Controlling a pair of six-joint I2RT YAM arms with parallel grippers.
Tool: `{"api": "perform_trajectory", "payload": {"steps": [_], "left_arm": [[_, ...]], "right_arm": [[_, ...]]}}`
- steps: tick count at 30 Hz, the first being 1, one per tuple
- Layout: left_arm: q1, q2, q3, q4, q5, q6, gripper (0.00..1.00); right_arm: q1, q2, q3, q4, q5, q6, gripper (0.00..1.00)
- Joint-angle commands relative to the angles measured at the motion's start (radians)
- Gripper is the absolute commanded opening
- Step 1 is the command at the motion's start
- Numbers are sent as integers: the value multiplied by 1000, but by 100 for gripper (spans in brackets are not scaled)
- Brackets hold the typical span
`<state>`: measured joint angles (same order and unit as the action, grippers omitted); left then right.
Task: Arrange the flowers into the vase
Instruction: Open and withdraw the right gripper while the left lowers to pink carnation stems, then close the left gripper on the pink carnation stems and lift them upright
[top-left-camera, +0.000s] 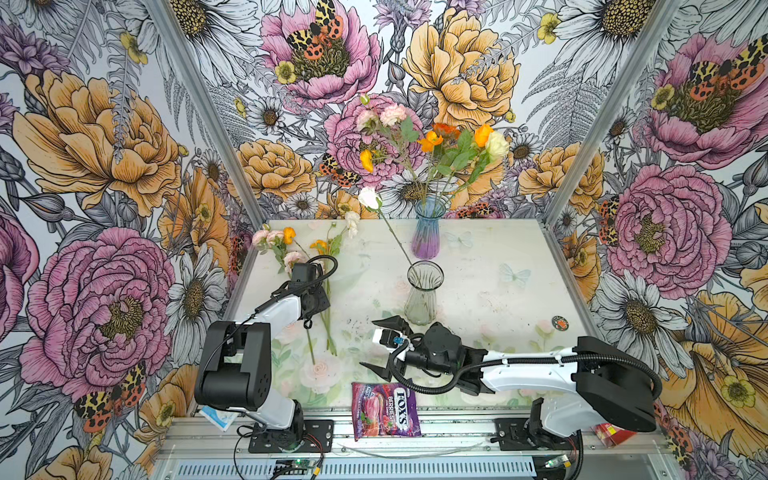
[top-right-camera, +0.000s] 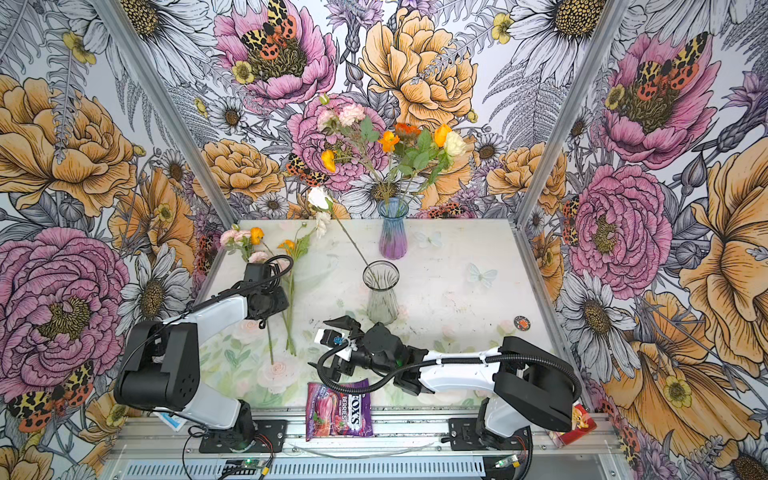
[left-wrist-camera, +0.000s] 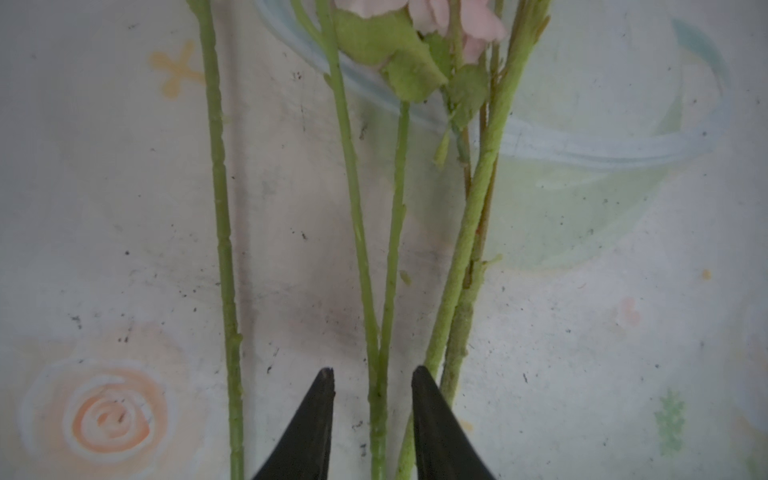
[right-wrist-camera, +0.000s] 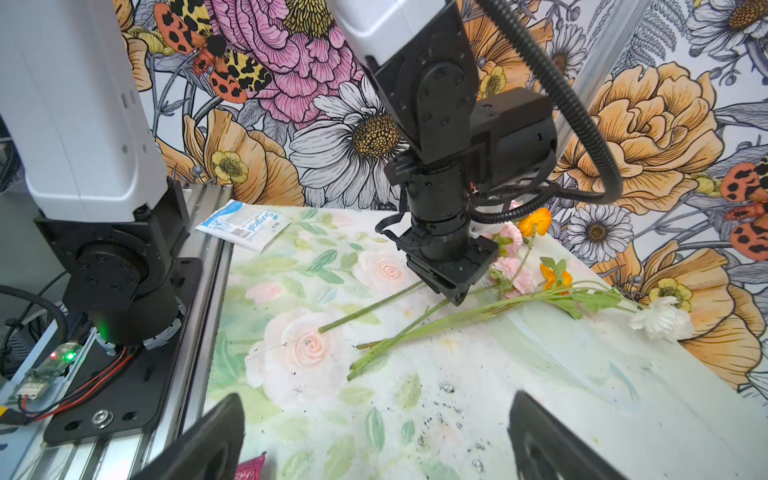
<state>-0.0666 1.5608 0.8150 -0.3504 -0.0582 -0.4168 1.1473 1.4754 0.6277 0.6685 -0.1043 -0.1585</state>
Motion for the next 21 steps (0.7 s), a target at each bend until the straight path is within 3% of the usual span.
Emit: {"api": "perform_trajectory", "payload": {"steps": [1, 7, 11, 16, 21], "left_arm": [[12, 34, 20, 51, 29, -8, 28], [11, 57, 49, 39, 16, -28, 11], [-8, -12, 55, 12, -3, -15, 0], [-44, -123, 104, -99, -64, 33, 0], [-71, -231, 153, -213, -128, 74, 0]], "right_arm": [[5, 10, -22, 90, 21, -31, 99], [5, 5, -35, 100, 27, -48, 99], [2, 6, -46, 121, 51, -44, 100], [-32, 3, -41, 135, 116, 58, 100], [-39, -22, -100, 227, 93, -1, 100]]}}
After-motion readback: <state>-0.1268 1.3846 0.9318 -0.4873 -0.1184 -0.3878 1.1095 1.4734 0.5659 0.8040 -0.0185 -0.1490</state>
